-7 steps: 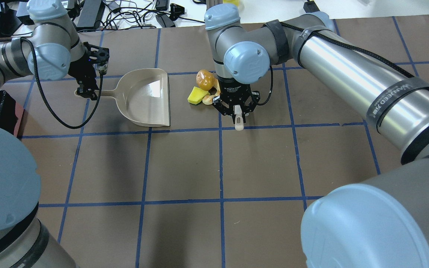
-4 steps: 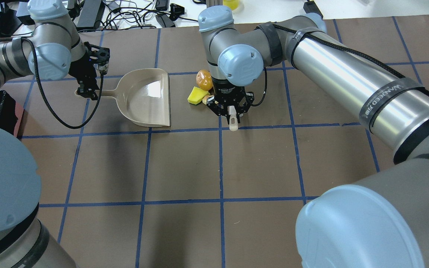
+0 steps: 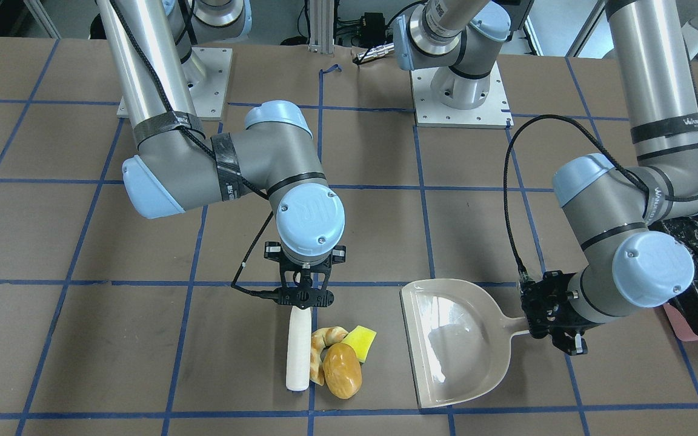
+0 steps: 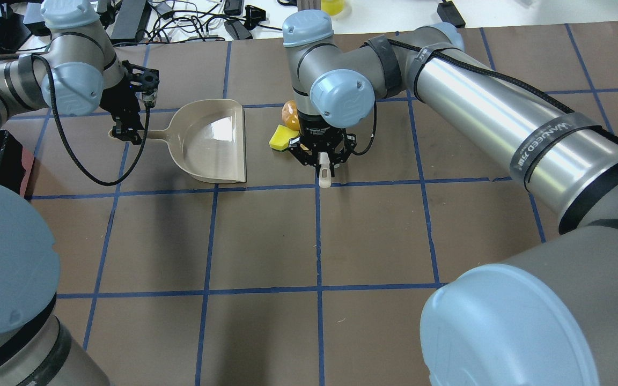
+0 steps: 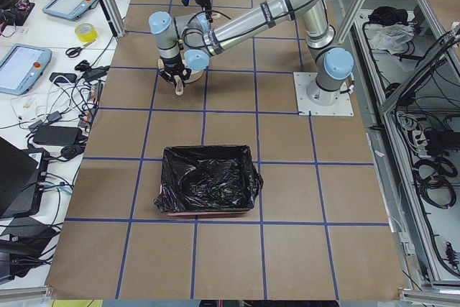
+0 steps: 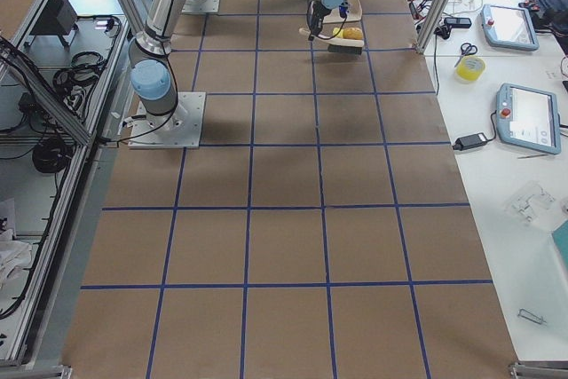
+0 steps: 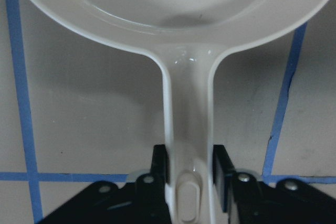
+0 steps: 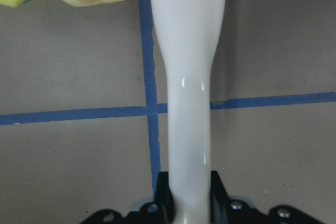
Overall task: Sweep and dump trash into bin
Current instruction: 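Sweep the trash toward the dustpan with the brush in the right gripper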
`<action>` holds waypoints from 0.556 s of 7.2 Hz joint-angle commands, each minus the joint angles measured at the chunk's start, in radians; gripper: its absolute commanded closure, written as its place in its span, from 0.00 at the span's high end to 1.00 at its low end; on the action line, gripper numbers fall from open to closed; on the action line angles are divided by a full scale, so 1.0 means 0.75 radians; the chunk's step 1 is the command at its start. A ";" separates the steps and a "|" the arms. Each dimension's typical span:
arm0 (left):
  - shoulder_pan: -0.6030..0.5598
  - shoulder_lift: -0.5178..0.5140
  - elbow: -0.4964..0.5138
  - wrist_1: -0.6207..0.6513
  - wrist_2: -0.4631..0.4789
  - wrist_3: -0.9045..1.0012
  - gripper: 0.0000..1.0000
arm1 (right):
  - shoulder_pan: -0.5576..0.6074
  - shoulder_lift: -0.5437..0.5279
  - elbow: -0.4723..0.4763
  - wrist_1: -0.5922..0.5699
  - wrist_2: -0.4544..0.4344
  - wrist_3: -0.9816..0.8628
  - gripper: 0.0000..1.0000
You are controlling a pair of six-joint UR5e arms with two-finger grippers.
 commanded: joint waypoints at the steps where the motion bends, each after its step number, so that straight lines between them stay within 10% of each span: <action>1: 0.000 -0.002 0.000 -0.002 0.000 0.000 0.00 | 0.039 0.022 -0.001 -0.055 0.027 0.035 0.04; 4: 0.000 0.000 0.000 -0.004 0.000 -0.002 0.00 | 0.078 0.073 -0.054 -0.139 0.068 0.053 0.05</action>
